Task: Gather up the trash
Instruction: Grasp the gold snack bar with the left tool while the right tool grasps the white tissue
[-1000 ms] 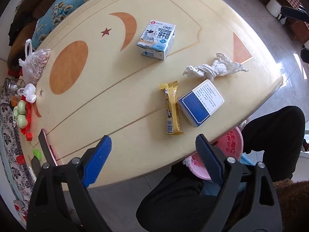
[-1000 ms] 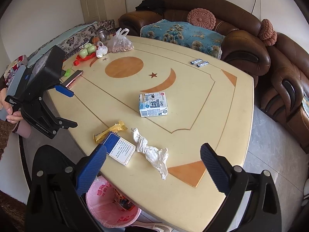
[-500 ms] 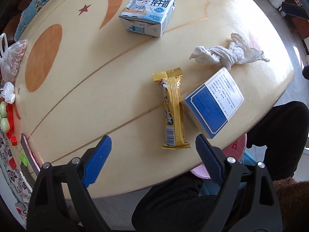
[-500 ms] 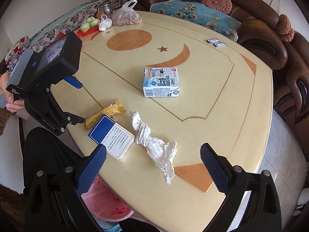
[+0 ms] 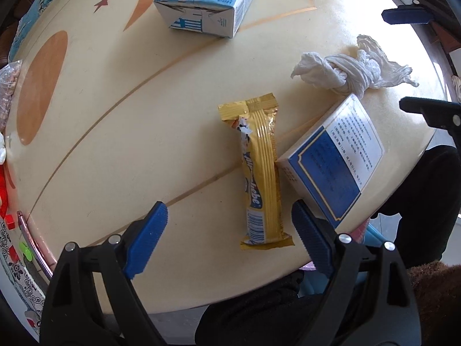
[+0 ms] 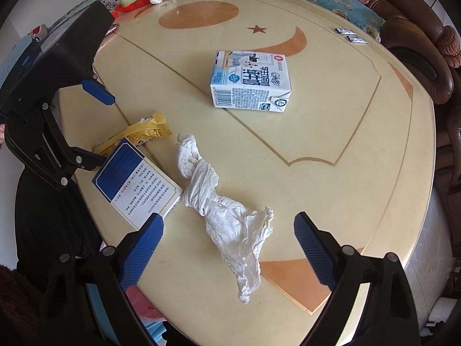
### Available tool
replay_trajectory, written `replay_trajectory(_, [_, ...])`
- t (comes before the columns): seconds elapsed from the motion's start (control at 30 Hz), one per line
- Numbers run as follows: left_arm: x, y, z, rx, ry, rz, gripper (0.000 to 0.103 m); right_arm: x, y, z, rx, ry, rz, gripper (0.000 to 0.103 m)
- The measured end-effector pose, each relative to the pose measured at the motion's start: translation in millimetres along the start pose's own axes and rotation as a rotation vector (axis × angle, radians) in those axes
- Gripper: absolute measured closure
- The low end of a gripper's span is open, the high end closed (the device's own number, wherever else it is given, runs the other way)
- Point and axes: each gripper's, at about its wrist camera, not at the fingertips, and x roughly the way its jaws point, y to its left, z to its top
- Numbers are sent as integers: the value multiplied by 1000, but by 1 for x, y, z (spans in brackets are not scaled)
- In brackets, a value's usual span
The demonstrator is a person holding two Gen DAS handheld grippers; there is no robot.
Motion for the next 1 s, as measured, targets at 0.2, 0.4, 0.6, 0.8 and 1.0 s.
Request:
replay_trajectory(0.2, [9, 3, 5, -6, 8, -22, 25, 28, 1, 4, -25, 48, 0, 24])
replay_trajectory(0.4, [9, 0, 5, 8, 1, -25, 26, 39, 4, 10, -35, 56, 0, 33])
replay_trajectory(0.6, [5, -3, 8, -3, -5, -14, 48, 36, 10, 12, -28, 38, -24, 47])
replay_trajectory(0.8, [3, -3, 10, -41, 0, -14, 68, 30, 5, 8, 21, 29, -39, 74])
replay_trajectory(1.0, [-1, 5, 8, -88, -6, -17, 82, 29, -1, 6, 90, 31, -52, 88])
